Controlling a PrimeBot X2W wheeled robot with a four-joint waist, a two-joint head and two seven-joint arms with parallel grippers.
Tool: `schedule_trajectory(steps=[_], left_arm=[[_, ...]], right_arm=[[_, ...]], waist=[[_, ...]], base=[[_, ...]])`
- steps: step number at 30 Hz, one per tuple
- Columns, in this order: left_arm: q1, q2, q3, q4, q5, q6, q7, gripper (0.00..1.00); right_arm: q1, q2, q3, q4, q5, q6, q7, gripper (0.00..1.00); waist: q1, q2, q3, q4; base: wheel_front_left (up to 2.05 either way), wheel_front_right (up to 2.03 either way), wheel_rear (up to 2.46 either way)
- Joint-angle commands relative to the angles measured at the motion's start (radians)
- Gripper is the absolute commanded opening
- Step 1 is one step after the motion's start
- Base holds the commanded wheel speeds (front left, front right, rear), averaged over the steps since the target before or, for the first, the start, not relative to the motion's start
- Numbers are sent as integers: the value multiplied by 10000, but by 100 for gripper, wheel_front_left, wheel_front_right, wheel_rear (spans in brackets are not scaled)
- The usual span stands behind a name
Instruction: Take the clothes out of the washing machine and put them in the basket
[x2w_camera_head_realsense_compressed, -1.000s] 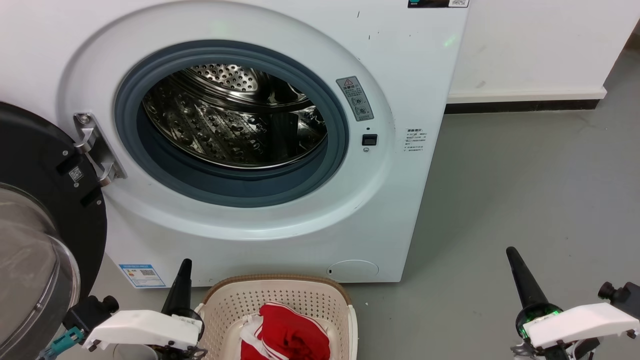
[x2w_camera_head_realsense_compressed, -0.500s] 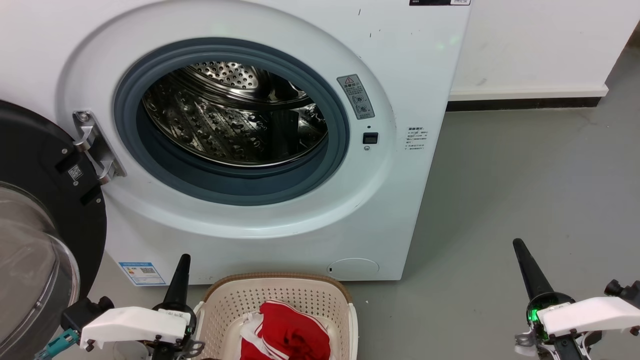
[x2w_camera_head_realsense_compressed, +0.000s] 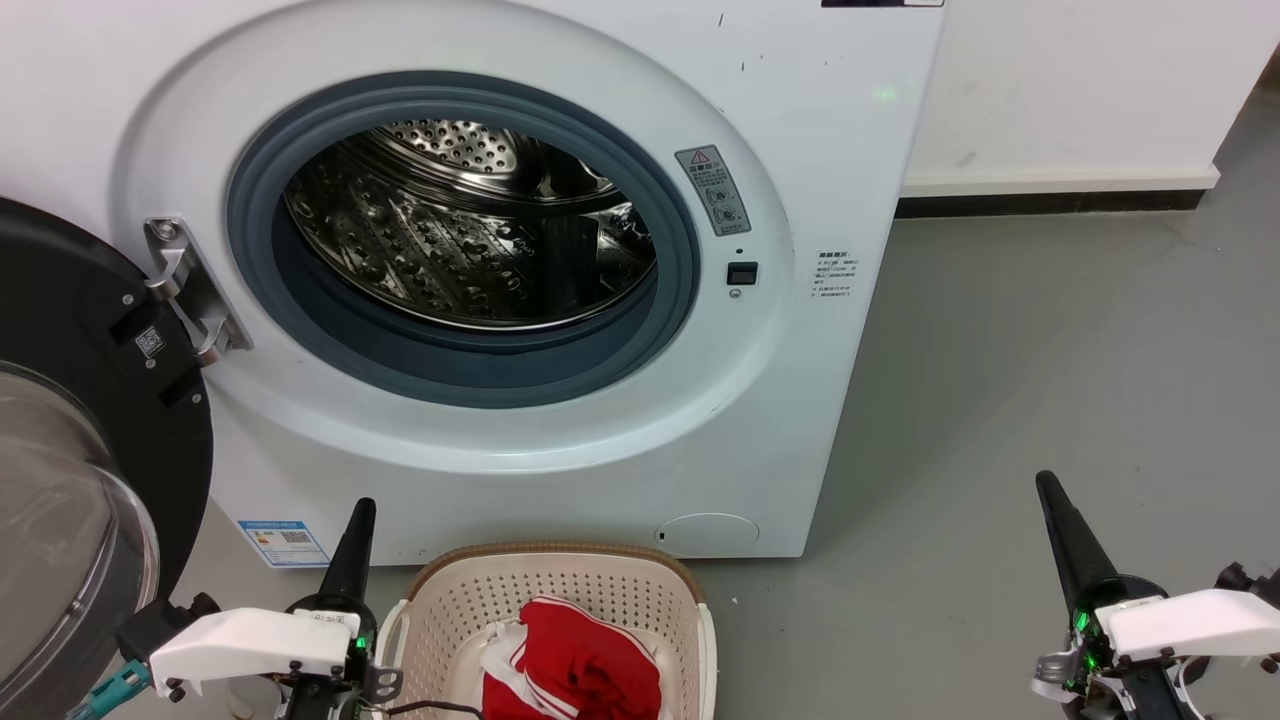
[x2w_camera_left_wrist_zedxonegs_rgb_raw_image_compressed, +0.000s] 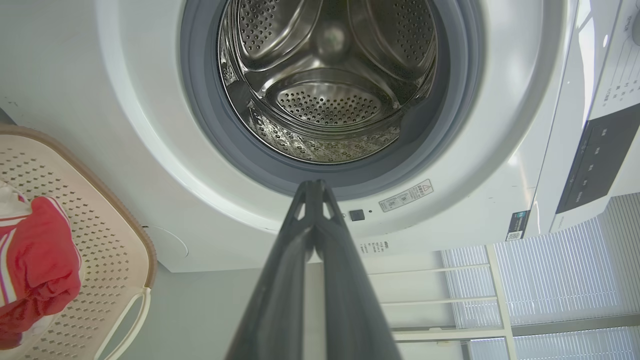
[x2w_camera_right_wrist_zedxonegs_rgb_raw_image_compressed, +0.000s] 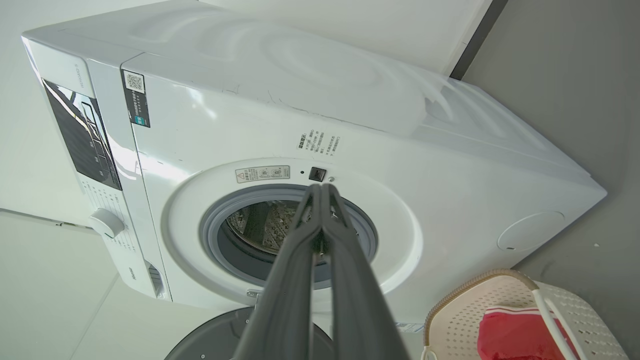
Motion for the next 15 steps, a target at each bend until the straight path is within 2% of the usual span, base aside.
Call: schedule_trajectory(steps=[1,15], left_arm=[[-245,-4,63,5,-257,-113,68,0],[-408,-82,262,248,-1279,-317,245,0]], right_arm=[[-296,-9,-54,35,272,-2,39,0],[-483,21,-199,298,1306,-2,115,0]], waist=[[-1,0,8,2],[-1,0,63,14]], base=[[0,0,0],[0,0,0]])
